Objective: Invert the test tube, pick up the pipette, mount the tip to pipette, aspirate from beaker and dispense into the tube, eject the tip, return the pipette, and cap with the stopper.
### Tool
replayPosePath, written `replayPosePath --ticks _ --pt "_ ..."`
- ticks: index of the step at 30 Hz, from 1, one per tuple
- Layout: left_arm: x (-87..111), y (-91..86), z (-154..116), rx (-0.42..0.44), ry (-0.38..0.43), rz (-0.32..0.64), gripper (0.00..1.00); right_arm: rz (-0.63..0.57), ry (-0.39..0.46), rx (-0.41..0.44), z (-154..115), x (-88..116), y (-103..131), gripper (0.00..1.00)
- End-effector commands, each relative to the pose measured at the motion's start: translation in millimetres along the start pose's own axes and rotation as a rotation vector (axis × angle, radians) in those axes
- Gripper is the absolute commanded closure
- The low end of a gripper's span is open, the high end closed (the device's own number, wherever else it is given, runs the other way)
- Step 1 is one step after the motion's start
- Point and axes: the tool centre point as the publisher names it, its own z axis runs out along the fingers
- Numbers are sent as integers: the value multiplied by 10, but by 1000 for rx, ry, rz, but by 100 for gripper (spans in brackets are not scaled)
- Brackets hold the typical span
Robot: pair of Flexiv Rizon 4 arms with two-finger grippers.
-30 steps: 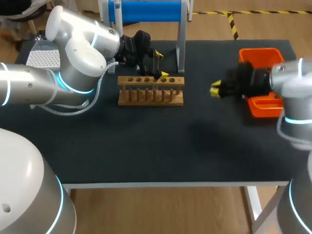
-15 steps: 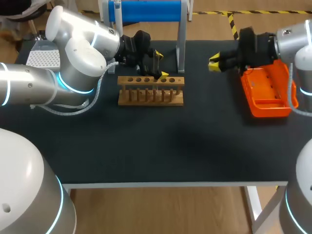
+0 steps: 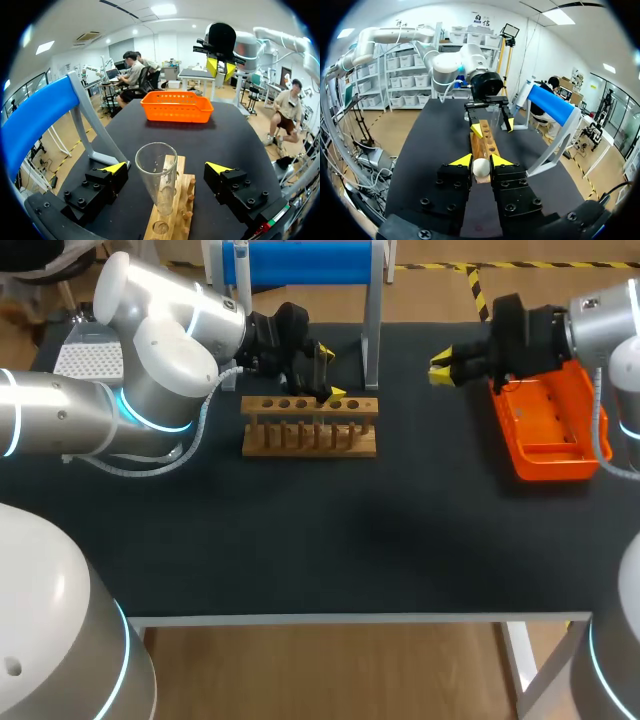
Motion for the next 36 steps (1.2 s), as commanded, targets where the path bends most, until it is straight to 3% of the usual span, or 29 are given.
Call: replayPosePath --ticks 1,5,19,36 --pt "4 8 6 3 -2 1 0 0 3 3 -19 0 7 100" --pt "4 8 6 3 -2 1 0 0 3 3 -19 0 7 100" --pt "4 8 6 3 -2 1 0 -67 58 70 509 -174 383 100" --pt "4 8 6 3 -2 1 0 -79 66 57 961 -306 833 100"
